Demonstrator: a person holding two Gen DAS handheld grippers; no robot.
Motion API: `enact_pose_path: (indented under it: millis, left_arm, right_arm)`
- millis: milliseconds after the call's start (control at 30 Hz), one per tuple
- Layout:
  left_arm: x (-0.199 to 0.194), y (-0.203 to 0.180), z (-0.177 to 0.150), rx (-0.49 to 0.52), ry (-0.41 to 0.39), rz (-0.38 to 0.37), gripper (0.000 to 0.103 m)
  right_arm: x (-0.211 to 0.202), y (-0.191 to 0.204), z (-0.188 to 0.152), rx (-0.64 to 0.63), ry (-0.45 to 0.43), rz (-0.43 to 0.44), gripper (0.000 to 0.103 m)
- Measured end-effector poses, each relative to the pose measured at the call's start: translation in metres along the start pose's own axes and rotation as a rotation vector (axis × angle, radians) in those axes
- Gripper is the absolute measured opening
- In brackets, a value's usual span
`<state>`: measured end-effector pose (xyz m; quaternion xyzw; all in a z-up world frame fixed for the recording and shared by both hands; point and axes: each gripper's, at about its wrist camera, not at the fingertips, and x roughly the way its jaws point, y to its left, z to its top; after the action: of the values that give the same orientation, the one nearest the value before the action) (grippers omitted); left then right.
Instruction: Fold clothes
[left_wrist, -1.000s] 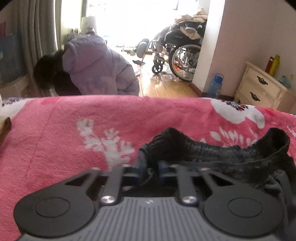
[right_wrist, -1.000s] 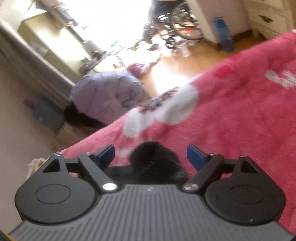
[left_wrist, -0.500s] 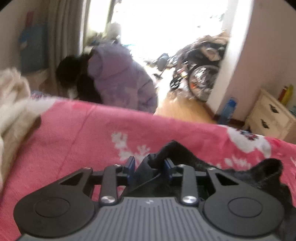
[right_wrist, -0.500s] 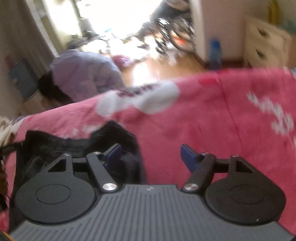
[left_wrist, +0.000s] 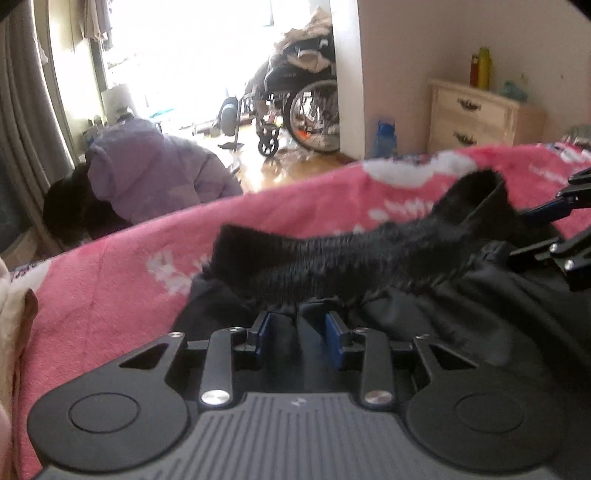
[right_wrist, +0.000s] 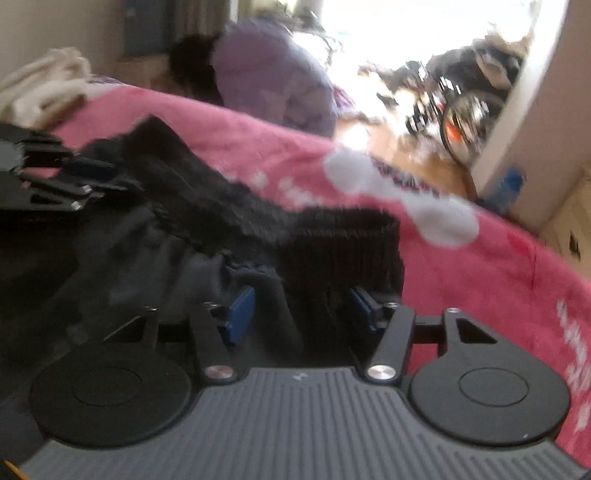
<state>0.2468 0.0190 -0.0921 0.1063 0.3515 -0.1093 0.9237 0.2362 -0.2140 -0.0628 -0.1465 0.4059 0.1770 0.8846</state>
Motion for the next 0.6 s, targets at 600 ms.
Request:
enact_pose_path:
  millis: [600]
  left_arm:
    - [-0.021, 0.009, 0.01, -0.106, -0.127, 0.073, 0.004]
  right_arm:
    - [-0.024, -0.012, 0.002, 0.103, -0.138, -0.04, 0.001]
